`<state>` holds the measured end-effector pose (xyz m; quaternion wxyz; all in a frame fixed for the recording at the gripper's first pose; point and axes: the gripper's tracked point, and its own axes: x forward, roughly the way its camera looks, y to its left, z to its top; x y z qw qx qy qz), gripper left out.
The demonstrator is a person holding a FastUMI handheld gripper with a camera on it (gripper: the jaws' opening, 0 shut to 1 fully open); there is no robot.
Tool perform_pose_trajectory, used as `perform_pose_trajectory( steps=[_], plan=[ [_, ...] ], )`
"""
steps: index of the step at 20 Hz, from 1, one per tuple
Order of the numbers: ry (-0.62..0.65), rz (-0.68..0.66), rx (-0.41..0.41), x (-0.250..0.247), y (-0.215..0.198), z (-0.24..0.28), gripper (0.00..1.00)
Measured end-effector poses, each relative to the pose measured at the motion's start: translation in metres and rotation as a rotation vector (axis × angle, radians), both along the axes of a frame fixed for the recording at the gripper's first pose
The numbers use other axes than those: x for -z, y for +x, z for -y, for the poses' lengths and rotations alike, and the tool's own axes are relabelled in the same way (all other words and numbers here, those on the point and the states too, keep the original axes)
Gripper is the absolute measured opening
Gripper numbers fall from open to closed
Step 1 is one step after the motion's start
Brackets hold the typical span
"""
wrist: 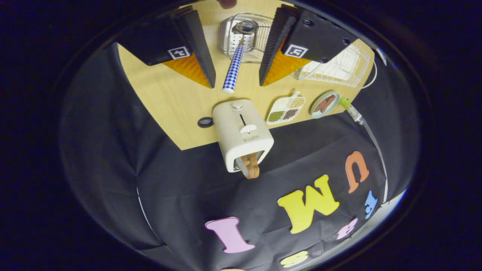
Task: Take the plate from the dish rack, then take the spoon from the basket and place it into the plate.
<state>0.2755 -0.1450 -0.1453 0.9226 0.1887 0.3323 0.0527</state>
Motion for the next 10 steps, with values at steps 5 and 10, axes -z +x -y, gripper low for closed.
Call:
perform_pose_trajectory(
  steps=[5,10],
  plan=[
    [0.009,0.009,0.070,-0.005,0.002,0.006,0.30],
    [0.008,0.081,0.106,-0.044,-0.022,0.005,0.15]
  ],
)
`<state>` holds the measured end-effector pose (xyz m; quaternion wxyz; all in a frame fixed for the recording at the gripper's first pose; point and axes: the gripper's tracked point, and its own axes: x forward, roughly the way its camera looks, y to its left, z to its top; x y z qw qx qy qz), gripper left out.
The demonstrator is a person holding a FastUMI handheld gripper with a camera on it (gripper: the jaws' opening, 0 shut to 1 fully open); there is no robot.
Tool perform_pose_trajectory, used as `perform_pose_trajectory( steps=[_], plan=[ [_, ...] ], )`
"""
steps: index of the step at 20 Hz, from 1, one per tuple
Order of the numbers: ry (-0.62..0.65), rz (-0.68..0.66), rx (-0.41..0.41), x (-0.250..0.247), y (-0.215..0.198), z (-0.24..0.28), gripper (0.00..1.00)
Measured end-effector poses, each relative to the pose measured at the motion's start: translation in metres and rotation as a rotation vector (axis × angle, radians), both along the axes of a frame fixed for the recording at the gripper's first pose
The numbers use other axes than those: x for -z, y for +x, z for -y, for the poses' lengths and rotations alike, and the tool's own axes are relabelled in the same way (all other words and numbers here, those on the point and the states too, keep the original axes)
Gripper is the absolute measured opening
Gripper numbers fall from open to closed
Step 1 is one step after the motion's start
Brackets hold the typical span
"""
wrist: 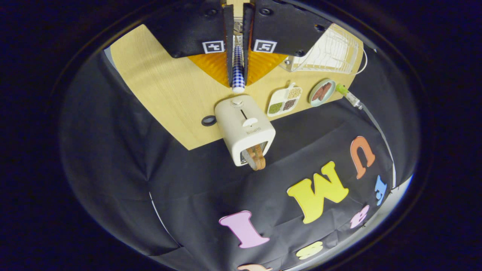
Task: Take the plate from the dish rack, then take the spoon from the basket and place it into the plate.
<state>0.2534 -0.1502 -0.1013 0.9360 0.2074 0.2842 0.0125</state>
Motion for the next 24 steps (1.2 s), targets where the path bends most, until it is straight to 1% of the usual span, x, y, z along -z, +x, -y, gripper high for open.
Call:
perform_pose_trajectory(
  steps=[4,6,9,13,16,19,21,24],
  plan=[
    [-0.086,0.124,0.069,-0.047,-0.013,0.004,0.11],
    [-0.107,0.179,0.094,-0.072,-0.028,-0.002,0.10],
    [-0.100,0.260,0.098,-0.104,-0.063,-0.029,0.10],
    [-0.142,0.368,0.088,-0.131,-0.119,-0.075,0.10],
    [-0.150,0.421,0.085,-0.132,-0.162,-0.106,0.09],
    [-0.133,0.463,0.111,-0.122,-0.193,-0.137,0.09],
    [-0.101,0.453,0.122,-0.104,-0.209,-0.160,0.09],
    [-0.061,0.419,0.095,-0.078,-0.227,-0.197,0.09]
  ],
)
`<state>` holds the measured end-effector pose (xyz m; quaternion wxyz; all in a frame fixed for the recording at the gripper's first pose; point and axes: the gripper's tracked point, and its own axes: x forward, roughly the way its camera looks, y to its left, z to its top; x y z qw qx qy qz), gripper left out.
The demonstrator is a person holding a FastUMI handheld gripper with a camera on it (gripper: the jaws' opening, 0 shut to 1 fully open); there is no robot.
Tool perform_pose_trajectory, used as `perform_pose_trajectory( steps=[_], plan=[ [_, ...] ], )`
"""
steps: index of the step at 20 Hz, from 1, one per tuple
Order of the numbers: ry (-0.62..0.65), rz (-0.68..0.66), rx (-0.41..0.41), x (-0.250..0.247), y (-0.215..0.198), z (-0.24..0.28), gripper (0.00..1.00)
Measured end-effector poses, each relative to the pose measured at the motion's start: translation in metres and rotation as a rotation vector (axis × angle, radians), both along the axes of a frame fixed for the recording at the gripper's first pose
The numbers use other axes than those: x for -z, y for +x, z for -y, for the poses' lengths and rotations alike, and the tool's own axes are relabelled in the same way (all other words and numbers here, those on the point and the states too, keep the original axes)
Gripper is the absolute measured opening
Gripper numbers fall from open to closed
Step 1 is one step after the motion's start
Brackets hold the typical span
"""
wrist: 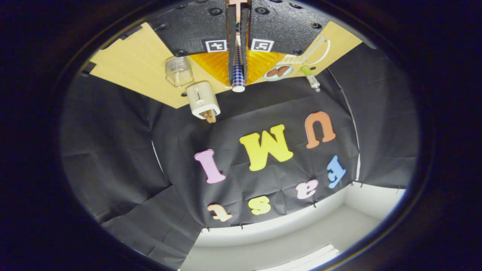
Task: Take the plate from the dish rack, then take the spoon from the basket and place it into the plate.
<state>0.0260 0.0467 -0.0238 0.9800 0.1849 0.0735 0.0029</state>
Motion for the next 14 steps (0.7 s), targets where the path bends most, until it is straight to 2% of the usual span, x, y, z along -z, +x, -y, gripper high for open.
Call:
perform_pose_trajectory(
  steps=[7,14],
  plan=[
    [0.009,-0.038,-0.002,0.050,-0.015,-0.049,0.09],
    [-0.001,-0.058,-0.015,0.073,-0.017,-0.080,0.10]
  ],
)
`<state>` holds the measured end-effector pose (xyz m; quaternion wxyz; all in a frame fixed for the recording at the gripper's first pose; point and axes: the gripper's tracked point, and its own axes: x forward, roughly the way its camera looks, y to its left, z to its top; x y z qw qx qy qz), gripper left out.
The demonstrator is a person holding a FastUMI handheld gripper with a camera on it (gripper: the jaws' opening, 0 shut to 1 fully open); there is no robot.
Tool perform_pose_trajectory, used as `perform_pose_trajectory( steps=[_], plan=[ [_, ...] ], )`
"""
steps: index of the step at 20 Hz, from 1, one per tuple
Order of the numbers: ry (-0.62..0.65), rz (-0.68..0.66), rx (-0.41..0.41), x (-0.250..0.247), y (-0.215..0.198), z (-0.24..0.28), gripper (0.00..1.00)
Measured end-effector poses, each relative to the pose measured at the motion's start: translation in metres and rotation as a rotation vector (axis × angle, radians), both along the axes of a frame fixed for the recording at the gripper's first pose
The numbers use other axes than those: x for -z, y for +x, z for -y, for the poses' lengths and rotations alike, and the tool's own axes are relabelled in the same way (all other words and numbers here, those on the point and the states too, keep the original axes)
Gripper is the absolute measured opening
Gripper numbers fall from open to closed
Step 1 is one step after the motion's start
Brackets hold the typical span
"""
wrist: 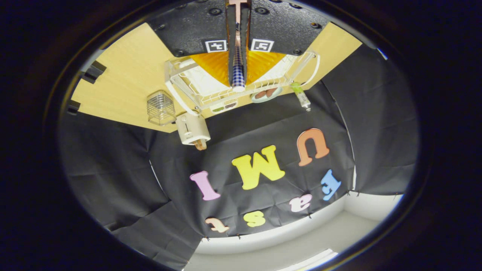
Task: Take the plate from the dish rack, then take the spoon from the basket and place it into the plate.
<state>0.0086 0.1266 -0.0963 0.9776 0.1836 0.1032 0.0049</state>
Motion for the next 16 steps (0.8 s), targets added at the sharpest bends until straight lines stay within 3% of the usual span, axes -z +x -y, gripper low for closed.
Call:
perform_pose_trajectory(
  steps=[16],
  plan=[
    [0.007,0.006,-0.011,0.018,-0.007,-0.011,0.20]
  ],
)
